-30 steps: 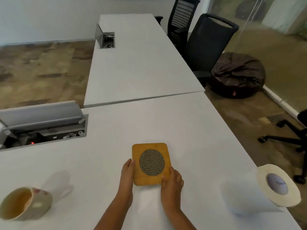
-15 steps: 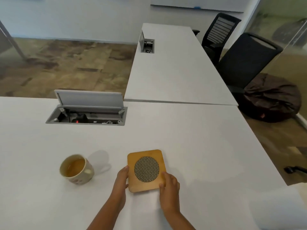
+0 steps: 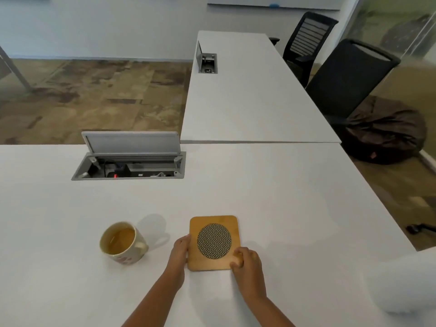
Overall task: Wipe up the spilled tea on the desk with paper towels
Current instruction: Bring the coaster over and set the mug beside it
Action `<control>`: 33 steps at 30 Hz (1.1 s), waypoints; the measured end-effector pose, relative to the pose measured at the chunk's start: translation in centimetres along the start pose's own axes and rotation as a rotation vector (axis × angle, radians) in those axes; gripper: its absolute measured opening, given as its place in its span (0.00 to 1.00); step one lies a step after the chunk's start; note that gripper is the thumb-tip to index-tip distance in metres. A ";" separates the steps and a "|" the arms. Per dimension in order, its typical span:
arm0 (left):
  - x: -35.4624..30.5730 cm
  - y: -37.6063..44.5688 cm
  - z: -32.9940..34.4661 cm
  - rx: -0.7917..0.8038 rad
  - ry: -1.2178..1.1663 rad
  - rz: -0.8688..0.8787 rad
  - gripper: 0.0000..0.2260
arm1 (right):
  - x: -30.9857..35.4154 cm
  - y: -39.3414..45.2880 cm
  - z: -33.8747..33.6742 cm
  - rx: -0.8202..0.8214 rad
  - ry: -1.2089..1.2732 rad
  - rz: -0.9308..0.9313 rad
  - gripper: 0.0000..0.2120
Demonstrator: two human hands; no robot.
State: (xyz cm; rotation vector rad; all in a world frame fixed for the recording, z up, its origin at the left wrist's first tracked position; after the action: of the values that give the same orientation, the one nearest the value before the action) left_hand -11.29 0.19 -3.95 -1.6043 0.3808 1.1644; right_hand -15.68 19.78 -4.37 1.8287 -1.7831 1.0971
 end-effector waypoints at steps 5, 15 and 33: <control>0.8 1.3 -0.4 -0.013 0.028 -0.050 0.14 | -0.3 1.2 -0.7 0.036 -0.008 -0.032 0.09; 6.9 -1.4 -9.1 -0.332 -0.021 -0.214 0.12 | 6.6 1.2 2.0 0.029 0.027 -0.164 0.10; -1.8 -2.9 -19.3 -0.407 -0.444 0.131 0.17 | 17.2 -1.1 16.8 0.720 0.019 -0.141 0.17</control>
State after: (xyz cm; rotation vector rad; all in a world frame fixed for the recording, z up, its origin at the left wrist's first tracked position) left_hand -0.58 -16.11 -1.65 -1.6130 -0.0478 1.7362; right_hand -11.67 -3.86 -2.23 2.2609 -1.2979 1.8480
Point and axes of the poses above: each hand's wrist, its own y-axis towards the middle knuckle, its own z-axis out of the palm, x = y × z, the point moved 10 cm from there along y, towards the middle knuckle
